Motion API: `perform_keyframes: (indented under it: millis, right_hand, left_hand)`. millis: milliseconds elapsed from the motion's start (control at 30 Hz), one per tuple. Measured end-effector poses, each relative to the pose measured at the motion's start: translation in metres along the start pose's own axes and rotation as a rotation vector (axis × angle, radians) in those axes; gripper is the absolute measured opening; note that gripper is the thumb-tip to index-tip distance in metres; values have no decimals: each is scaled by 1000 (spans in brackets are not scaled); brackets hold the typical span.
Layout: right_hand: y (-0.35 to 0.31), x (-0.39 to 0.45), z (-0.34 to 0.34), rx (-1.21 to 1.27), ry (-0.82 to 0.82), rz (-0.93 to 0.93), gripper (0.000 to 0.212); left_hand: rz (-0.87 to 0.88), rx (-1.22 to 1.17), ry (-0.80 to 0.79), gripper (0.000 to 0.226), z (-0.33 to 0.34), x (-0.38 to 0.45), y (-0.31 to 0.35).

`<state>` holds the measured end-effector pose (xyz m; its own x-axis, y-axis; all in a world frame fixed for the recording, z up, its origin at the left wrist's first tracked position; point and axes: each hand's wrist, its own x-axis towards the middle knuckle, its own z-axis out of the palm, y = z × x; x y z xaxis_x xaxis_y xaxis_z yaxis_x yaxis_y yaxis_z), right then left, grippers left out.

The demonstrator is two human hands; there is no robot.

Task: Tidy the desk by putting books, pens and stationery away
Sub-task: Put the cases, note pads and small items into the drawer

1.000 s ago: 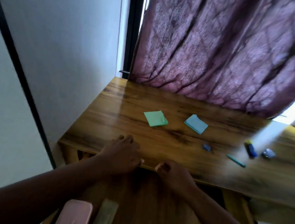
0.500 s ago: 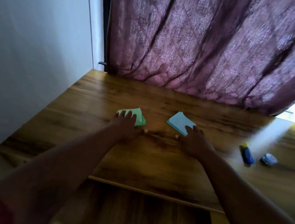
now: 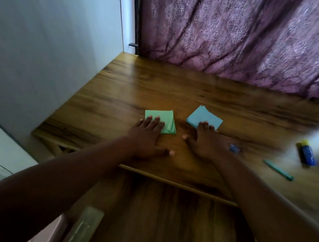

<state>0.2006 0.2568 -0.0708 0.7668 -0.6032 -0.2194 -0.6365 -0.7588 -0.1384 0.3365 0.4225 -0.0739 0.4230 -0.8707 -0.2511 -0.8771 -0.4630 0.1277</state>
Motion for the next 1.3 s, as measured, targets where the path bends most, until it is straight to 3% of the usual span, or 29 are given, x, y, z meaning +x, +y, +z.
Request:
perform_keyframes:
  millis: [267, 367, 467, 500, 700, 767, 833, 933, 967, 1100, 1167, 1233, 1300]
  right_hand:
    - [-40, -130, 32, -36, -46, -130, 103]
    - [-45, -158, 49, -117, 14, -135, 98]
    - [-47, -174, 56, -204, 150, -116, 58]
    - [-46, -178, 56, -242, 188, -115, 53]
    - [-54, -234, 58, -229, 409, -367, 41]
    - [-60, -257, 72, -197, 428, -479, 40]
    - [-65, -271, 89, -209, 363, -561, 55]
    - [-67, -280, 113, -206, 168, -613, 63]
    - [-66, -280, 116, -222, 106, -615, 66]
    - [-69, -274, 124, -326, -21, -619, 76]
    - [-66, -272, 132, -290, -123, -612, 74]
    - [-66, -267, 129, -239, -327, -596, 55]
    - [-68, -259, 125, -309, -494, -594, 53]
  left_hand:
    - [151, 13, -58, 130, 21, -98, -17]
    - [204, 51, 33, 98, 28, -115, -19]
    - [260, -27, 175, 54, 30, -125, -19]
    - [290, -47, 212, 47, 28, -129, -17]
    - [632, 14, 416, 37, 23, -164, -18]
    - [720, -1, 383, 41, 39, -183, -23]
    - [745, -44, 204, 49, 68, -202, -26]
    - [586, -210, -277, 92, 98, -218, -21]
    - [602, -188, -331, 93, 107, -219, -18]
    - [707, 77, -233, 35, 116, -219, -6]
    - [757, 159, -275, 39, 129, -217, -12]
    - [757, 169, -307, 48, 135, -217, -16]
    - [751, 204, -301, 50, 134, -215, -16]
